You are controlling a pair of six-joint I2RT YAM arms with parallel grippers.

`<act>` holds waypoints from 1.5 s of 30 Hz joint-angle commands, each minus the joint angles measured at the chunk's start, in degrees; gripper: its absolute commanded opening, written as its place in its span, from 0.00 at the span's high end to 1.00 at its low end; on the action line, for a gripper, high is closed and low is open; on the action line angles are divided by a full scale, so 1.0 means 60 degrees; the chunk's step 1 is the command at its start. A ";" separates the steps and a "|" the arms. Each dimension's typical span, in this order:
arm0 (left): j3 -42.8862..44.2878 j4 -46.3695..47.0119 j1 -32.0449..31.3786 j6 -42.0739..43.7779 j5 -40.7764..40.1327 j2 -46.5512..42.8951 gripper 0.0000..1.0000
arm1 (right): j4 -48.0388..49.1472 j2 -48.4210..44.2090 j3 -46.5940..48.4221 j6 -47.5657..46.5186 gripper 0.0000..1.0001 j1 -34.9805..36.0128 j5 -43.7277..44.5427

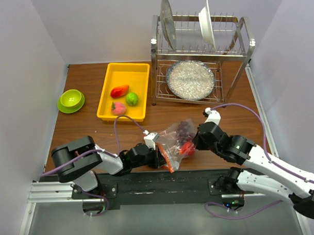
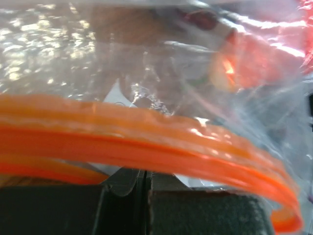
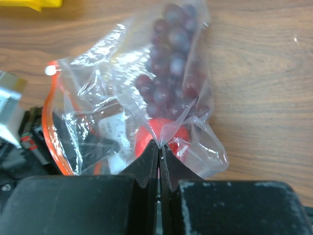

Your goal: Open the zip-top bag and remove the fake food

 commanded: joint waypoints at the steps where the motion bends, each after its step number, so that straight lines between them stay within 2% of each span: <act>1: -0.0005 -0.0850 -0.0053 -0.0095 -0.0870 -0.0291 1.00 | 0.0200 0.0074 0.0296 -0.0111 1.00 0.0051 0.0106; 5: 0.0214 -0.1291 -0.0039 0.0299 -0.1076 -0.0744 1.00 | 0.0257 0.0135 0.0077 -0.0008 1.00 0.0037 -0.0054; 7: 0.0244 -0.1175 -0.0039 0.0739 -0.0946 -0.0935 0.92 | 0.0390 0.0134 -0.0026 -0.0197 0.99 0.0037 -0.0185; 8: 0.0258 -0.1044 -0.0053 0.0929 -0.0857 -0.1096 0.86 | 0.0434 0.0192 0.0017 -0.0256 0.95 0.0037 -0.0404; 9: 0.0302 -0.0839 -0.0039 0.1337 -0.0770 -0.1155 0.75 | 0.0492 0.0222 0.0090 -0.0373 0.93 0.0037 -0.0595; 11: 0.0463 -0.0808 -0.0039 0.1793 -0.0608 -0.1214 0.65 | 0.1002 0.0150 0.0091 -0.0506 0.92 0.0037 -0.0946; 16: 0.0932 -0.0180 -0.0039 0.2776 -0.0067 -0.0908 0.54 | 0.0699 0.0251 0.0339 -0.0550 0.92 0.0051 -0.0875; 20: 0.0874 0.0567 -0.0039 0.3054 -0.0022 -0.0571 0.38 | 0.0434 -0.0055 0.0180 -0.0506 0.91 0.0022 -0.0583; 23: 0.0830 0.1226 -0.0039 0.3450 0.0139 -0.0249 0.35 | 0.0434 -0.0202 -0.0054 -0.0375 0.92 0.0037 -0.0626; 25: 0.0699 0.1885 -0.0039 0.3553 0.0343 -0.0131 0.37 | 0.0260 -0.0145 -0.0231 -0.0097 0.93 0.0037 -0.0394; 28: 0.0624 0.2210 -0.0039 0.3348 0.0359 -0.0014 0.50 | -0.0428 -0.0100 -0.0626 0.0400 0.93 0.0037 -0.0042; 29: 0.0639 0.2224 -0.0039 0.3290 0.0374 0.0103 0.58 | -0.0677 -0.0187 -0.0859 0.0547 0.89 0.0051 0.0163; 30: 0.0668 0.2195 -0.0039 0.3144 0.0316 0.0162 0.66 | -0.0752 -0.0275 -0.0978 0.0781 0.79 0.0037 0.0237; 32: 0.0640 0.2151 -0.0039 0.2924 0.0112 0.0221 0.86 | -0.0913 -0.0669 -0.1168 0.0914 0.66 0.0022 0.0428; 33: 0.0596 0.2093 -0.0039 0.2735 0.0052 0.0250 0.90 | -0.0986 -0.0787 -0.1155 0.0958 0.57 0.0037 0.0414; 35: 0.0639 0.1903 -0.0039 0.2514 -0.0166 0.0294 1.00 | -0.1190 -0.1036 -0.0937 0.0959 0.53 0.0051 0.0414; 41: 0.0449 0.1799 -0.0053 0.2074 -0.0285 0.0353 1.00 | -0.1119 -0.0600 -0.0174 0.0578 0.45 0.0256 -0.0069; 45: 0.0347 0.1800 -0.0068 0.2015 -0.0286 0.0397 1.00 | -0.0812 0.0088 -0.0246 0.0885 0.48 0.0856 0.0106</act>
